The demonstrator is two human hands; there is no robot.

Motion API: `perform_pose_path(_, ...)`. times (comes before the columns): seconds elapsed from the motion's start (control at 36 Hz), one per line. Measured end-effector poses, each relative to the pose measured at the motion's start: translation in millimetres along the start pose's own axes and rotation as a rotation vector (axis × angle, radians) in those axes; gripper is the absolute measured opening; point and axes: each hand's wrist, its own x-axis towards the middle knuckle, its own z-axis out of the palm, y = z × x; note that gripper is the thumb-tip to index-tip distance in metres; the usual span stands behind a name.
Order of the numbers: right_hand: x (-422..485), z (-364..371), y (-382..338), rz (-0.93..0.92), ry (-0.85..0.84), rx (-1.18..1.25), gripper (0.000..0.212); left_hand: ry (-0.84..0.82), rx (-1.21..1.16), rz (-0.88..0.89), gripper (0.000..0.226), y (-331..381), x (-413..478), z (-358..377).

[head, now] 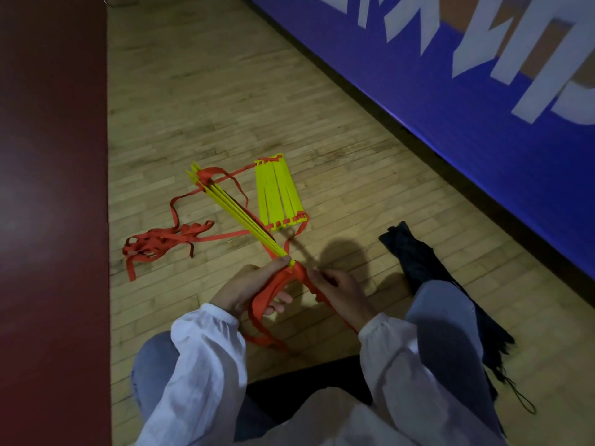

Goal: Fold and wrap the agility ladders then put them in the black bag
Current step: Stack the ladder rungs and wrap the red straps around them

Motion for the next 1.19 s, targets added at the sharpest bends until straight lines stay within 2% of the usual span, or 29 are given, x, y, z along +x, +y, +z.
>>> perform_pose_path(0.06,-0.6,-3.0,-1.1,-0.001,0.000,-0.001,0.043,-0.003,0.019,0.003,0.054,0.4,-0.7,-2.0)
perform_pose_path(0.11,-0.4,-5.6,0.1,-0.002,0.003,0.017,0.037,-0.005,0.019,0.016,0.052,1.6,-0.6,-5.7)
perform_pose_path(0.28,-1.6,-4.9,-1.8,-0.069,0.047,-0.061,0.033,0.037,-0.015,0.106,0.045,2.4,-1.8,-8.9)
perform_pose_path(0.36,-2.3,-2.7,-2.8,-0.110,0.064,-0.098,0.039,0.055,-0.029,0.141,0.043,1.7,-2.5,-6.4)
perform_pose_path(0.53,1.6,-0.8,2.8,-0.133,0.098,-0.177,0.036,0.104,-0.076,0.195,0.028,-3.8,-1.6,-1.4)
perform_pose_path(0.58,0.7,-0.6,0.3,-0.130,0.095,-0.175,0.030,0.107,-0.096,0.205,0.027,-5.3,-1.7,-1.7)
perform_pose_path(0.67,0.3,-1.8,-2.9,-0.100,0.058,-0.185,0.033,0.104,-0.092,0.219,0.030,-5.9,-3.1,-1.2)
perform_pose_path(0.86,-1.3,-13.4,-10.3,0.003,-0.054,-0.165,0.034,0.027,0.007,0.269,0.040,-8.3,-5.0,-4.6)
perform_pose_path(0.97,-1.7,-15.0,-12.8,0.055,-0.092,-0.103,0.018,-0.002,0.013,0.296,0.041,-7.7,-5.8,-3.0)
perform_pose_path(1.03,-1.7,-13.9,-11.8,0.053,-0.079,-0.076,0.015,-0.018,0.007,0.285,0.042,-6.6,-5.2,-2.3)
perform_pose_path(1.14,-1.9,-12.5,-10.7,0.046,-0.011,-0.071,0.025,-0.086,-0.038,0.229,0.042,-4.6,-2.4,-6.1)
perform_pose_path(1.19,-3.0,-12.2,-13.7,0.027,0.024,-0.083,0.020,-0.112,-0.044,0.183,0.041,-2.8,-2.5,-7.3)
